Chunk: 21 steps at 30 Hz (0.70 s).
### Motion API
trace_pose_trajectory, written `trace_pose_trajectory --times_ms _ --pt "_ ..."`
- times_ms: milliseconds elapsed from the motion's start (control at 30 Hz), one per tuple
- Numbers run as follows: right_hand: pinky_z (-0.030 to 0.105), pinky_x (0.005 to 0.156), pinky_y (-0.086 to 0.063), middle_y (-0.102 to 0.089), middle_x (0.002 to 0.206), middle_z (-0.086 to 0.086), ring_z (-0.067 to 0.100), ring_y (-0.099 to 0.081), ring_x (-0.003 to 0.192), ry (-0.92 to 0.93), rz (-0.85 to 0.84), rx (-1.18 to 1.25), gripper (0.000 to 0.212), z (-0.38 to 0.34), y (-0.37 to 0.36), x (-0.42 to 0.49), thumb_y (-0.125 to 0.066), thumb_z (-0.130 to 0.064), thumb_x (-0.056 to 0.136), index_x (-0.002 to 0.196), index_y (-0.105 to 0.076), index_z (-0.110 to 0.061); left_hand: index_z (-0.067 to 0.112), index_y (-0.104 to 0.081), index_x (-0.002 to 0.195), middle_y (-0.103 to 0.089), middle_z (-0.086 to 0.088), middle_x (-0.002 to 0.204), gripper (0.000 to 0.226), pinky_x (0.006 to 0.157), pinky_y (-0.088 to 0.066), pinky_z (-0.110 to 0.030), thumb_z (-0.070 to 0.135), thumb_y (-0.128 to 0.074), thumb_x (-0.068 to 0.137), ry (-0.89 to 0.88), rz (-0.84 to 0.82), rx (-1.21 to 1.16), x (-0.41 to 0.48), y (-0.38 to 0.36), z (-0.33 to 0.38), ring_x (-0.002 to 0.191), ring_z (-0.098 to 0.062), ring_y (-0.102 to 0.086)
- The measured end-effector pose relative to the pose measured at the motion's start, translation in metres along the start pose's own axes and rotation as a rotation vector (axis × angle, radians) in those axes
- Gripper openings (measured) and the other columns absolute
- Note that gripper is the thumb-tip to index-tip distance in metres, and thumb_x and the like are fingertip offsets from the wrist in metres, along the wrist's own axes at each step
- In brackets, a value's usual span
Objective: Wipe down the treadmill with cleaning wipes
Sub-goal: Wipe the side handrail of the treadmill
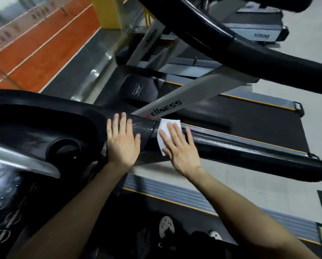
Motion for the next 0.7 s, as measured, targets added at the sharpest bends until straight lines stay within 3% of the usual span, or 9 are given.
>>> trace_pose_trajectory --times_ms 233,367,467,533,600,700 --pt "0.064 0.129 -0.011 -0.029 0.171 0.016 0.036 -0.019 0.162 -0.358 -0.135 -0.137 0.065 0.208 0.022 -0.170 -0.032 -0.045 0.112 0.171 -0.018 -0.022 0.015 -0.039 0.166 -0.031 -0.013 0.174 0.063 0.132 -0.012 -0.056 0.046 -0.039 0.111 -0.379 -0.136 -0.056 0.004 -0.020 0.167 0.162 -0.030 -0.025" --pt "0.064 0.129 -0.011 -0.030 0.170 0.017 0.037 -0.019 0.161 -0.554 -0.200 -0.169 0.063 0.295 0.050 -0.256 -0.033 -0.045 0.110 0.168 -0.028 -0.020 0.018 -0.030 0.170 -0.032 -0.010 0.174 0.067 0.134 -0.007 -0.053 0.053 -0.027 0.112 -0.516 -0.235 -0.093 -0.004 -0.031 0.261 0.163 -0.028 -0.024" --pt "0.061 0.130 -0.010 -0.023 0.172 0.020 0.041 -0.013 0.162 -0.598 -0.107 -0.133 0.065 0.294 0.054 -0.259 -0.043 -0.032 0.108 0.167 -0.027 -0.010 0.020 -0.022 0.171 -0.031 -0.008 0.174 0.073 0.133 -0.004 -0.059 0.061 -0.022 0.111 -0.492 -0.302 -0.067 -0.007 -0.037 0.301 0.163 -0.030 -0.023" --pt "0.061 0.130 -0.009 -0.014 0.176 0.019 0.038 -0.005 0.164 -0.531 -0.043 -0.085 0.075 0.265 0.050 -0.234 -0.047 -0.014 0.102 0.169 -0.014 -0.004 0.021 -0.022 0.170 -0.035 -0.008 0.171 0.074 0.130 -0.003 -0.066 0.064 -0.020 0.109 -0.446 -0.331 -0.030 -0.006 -0.041 0.311 0.160 -0.032 -0.026" --pt "0.060 0.130 -0.011 -0.008 0.176 0.019 0.036 -0.002 0.165 -0.388 -0.061 -0.050 0.075 0.232 0.044 -0.205 -0.034 -0.005 0.099 0.168 -0.004 -0.001 0.020 -0.024 0.169 -0.039 -0.009 0.167 0.075 0.128 -0.003 -0.069 0.064 -0.019 0.108 -0.420 -0.346 -0.015 -0.005 -0.047 0.313 0.156 -0.033 -0.030" --pt "0.054 0.131 -0.014 -0.023 0.173 0.019 0.035 -0.017 0.162 -0.275 -0.074 -0.013 0.073 0.235 0.046 -0.197 -0.021 -0.006 0.096 0.168 -0.012 -0.002 0.021 -0.025 0.167 -0.042 -0.009 0.163 0.075 0.129 -0.003 -0.068 0.065 -0.019 0.107 -0.414 -0.355 -0.026 -0.003 -0.051 0.310 0.154 -0.032 -0.032"
Point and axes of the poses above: each hand's wrist, its own x-axis towards the middle knuckle, its own y-axis out of the back of the hand, z = x × y, the point moved 7 cm from there along x, towards the middle knuckle
